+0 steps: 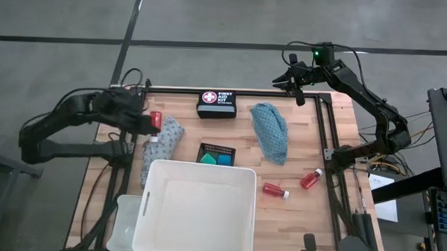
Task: Pick & Place Medicine items
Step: Put the top left red medicine bottle into the white bin
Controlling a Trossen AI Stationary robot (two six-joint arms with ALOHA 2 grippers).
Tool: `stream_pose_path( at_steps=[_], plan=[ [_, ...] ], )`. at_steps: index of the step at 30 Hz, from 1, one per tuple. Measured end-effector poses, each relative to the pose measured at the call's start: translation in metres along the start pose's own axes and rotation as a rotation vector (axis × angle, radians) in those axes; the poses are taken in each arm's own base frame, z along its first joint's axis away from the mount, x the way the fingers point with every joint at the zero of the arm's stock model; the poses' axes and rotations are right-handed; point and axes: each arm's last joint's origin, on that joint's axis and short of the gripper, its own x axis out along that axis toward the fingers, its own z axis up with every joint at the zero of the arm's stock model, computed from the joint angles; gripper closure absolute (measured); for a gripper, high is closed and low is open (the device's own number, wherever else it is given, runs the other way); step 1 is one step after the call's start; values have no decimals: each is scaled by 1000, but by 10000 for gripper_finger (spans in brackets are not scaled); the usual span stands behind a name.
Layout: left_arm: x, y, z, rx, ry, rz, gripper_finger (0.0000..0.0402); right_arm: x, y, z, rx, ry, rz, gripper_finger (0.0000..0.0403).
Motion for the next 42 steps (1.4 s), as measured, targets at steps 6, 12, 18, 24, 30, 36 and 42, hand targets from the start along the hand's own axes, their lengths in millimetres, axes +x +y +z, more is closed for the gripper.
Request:
stream_pose_path(
  at_steps=[6,12,18,24,30,36,42],
  plan=[
    [17,-31,4,87,-26,-127,196,0,0,0,0,0,0,335],
    [24,-55,-16,188,-26,-199,196,0,0,0,0,0,0,335],
    [6,-54,-41,227,21,-119,197,0,0,0,0,0,0,335],
    [-23,-51,-64,280,76,-71,197,0,0,0,0,0,-1,335],
    [-36,-40,-90,298,155,-53,197,0,0,0,0,0,0,335],
    [-38,-26,-115,292,256,12,197,0,0,0,0,0,0,335],
    [-35,-17,-140,326,300,71,197,0,0,0,0,0,0,335]
  ],
)
